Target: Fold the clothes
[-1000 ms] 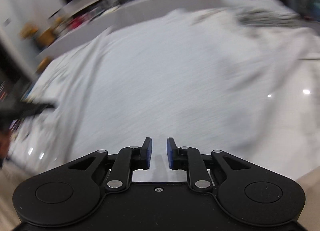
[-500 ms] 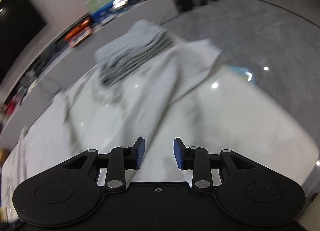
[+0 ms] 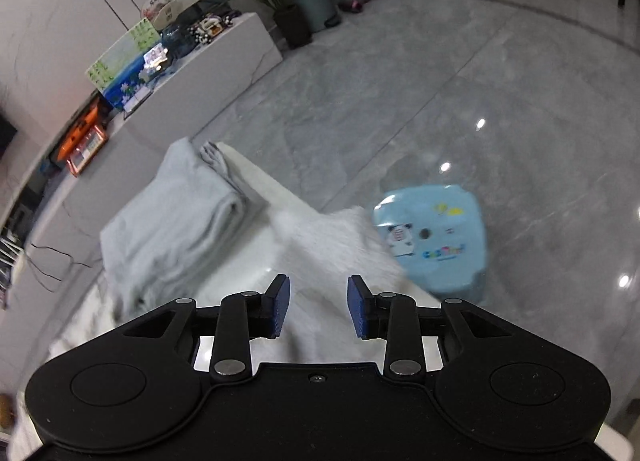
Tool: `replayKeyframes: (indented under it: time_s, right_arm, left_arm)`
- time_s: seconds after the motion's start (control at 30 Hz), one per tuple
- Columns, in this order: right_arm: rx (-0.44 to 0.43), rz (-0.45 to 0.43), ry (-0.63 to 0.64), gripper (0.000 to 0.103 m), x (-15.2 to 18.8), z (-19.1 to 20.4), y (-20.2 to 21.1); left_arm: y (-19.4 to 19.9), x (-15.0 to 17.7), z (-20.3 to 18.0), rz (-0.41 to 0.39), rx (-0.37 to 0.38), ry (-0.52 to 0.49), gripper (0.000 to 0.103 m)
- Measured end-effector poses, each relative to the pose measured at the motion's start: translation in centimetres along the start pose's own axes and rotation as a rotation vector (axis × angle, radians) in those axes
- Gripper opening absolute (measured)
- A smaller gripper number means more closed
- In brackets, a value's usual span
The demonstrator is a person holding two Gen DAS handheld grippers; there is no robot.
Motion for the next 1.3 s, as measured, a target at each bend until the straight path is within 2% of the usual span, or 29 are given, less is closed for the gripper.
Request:
replayKeyframes:
  time_s: [0.13, 0.23, 0.3, 0.4, 0.6, 0.7, 0.8, 0.93, 1.07, 1.17, 1.3]
  right_arm:
    - [-0.010, 0.030, 0.037, 0.031, -0.1, 1.8, -2.0]
    - [0.077, 0.063, 0.039, 0.030, 0.3, 1.7, -3.2]
    - [0.097, 0.075, 0.035, 0.003, 0.6, 1.3, -3.5]
    - [0.094, 0.061, 0.056, 0.002, 0.9, 1.4, -2.4]
    - [0.014, -0.011, 0.155, 0.001, 0.7, 4.9, 2.0]
    - [-0.069, -0.043, 0.210, 0.002, 0.8, 8.4, 5.0]
    - [-0.181, -0.050, 0.291, 0.002, 2.0, 13.7, 8.1]
    - [-0.345, -0.026, 0.421, 0.002, 6.0, 22.1, 11.3]
    - [-0.446, 0.065, 0.547, 0.002, 11.9, 28.6, 11.7]
    - [-0.505, 0.187, 0.613, 0.002, 18.0, 31.6, 10.4]
    - [-0.550, 0.326, 0.699, 0.002, 26.3, 32.8, 9.0]
  left_arm:
    - [-0.3, 0.1, 0.3, 0.008, 0.004, -0.002, 0.010]
    - [-0.3, 0.2, 0.5, 0.004, 0.011, 0.011, 0.010]
    - [-0.1, 0.3, 0.8, 0.000, 0.014, 0.022, 0.010]
    - [0.1, 0.7, 1.5, -0.003, 0.010, 0.039, 0.010]
    - [1.0, 1.6, 3.1, -0.010, 0.021, 0.095, 0.010]
    - [1.9, 1.8, 3.7, -0.027, 0.043, 0.122, 0.010]
    - [3.0, 1.7, 4.2, -0.059, 0.048, 0.143, 0.010]
    - [4.7, 1.4, 5.3, -0.109, 0.069, 0.192, 0.010]
    - [6.2, 1.2, 6.9, -0.144, 0.088, 0.261, 0.010]
    - [6.9, 1.2, 7.9, -0.155, 0.081, 0.265, 0.010]
    - [6.9, 1.9, 9.1, -0.141, 0.066, 0.277, 0.010]
Point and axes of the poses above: each gripper's, at about its wrist camera, not at the fingertips, and y roughly against the way its jaws point, z to its left, x to its underside, the point moved 5 cm from there along -y, roughly the way its jaws point, and after that the axes turned 14 degrees about -x, right-handed, at the moved point
